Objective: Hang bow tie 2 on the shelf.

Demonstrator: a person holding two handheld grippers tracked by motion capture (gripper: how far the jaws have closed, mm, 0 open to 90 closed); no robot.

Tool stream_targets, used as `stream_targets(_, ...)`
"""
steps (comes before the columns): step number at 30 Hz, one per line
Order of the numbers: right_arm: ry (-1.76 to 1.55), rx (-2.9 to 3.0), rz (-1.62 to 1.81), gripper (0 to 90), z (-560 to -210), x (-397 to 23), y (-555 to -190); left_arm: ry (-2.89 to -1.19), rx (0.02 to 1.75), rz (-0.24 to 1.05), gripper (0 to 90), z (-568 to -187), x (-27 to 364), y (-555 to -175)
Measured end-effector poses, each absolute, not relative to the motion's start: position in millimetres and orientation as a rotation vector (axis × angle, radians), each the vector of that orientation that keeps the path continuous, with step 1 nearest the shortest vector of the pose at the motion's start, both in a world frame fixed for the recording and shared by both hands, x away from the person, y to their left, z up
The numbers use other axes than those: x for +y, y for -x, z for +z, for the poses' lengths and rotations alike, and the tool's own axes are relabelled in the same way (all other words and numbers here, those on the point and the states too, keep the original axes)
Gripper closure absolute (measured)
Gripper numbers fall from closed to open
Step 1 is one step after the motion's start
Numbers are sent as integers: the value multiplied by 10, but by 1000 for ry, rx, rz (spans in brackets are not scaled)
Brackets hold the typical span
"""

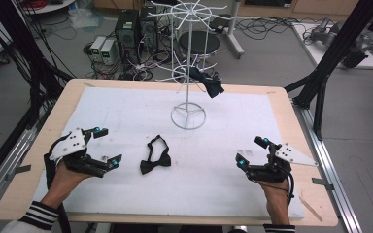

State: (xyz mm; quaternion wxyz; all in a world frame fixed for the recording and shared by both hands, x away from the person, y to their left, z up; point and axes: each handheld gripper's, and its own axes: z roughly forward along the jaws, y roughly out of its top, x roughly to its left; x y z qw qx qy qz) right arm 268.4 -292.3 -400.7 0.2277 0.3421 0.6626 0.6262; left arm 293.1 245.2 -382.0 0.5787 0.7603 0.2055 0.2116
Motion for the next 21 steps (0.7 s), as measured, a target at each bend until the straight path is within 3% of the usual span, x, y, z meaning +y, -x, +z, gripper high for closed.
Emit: stream_targets(21,-924,1789,1744,7,-4084,-2914,-2573,-2067,343,372,17,-3639,2018,-3184)
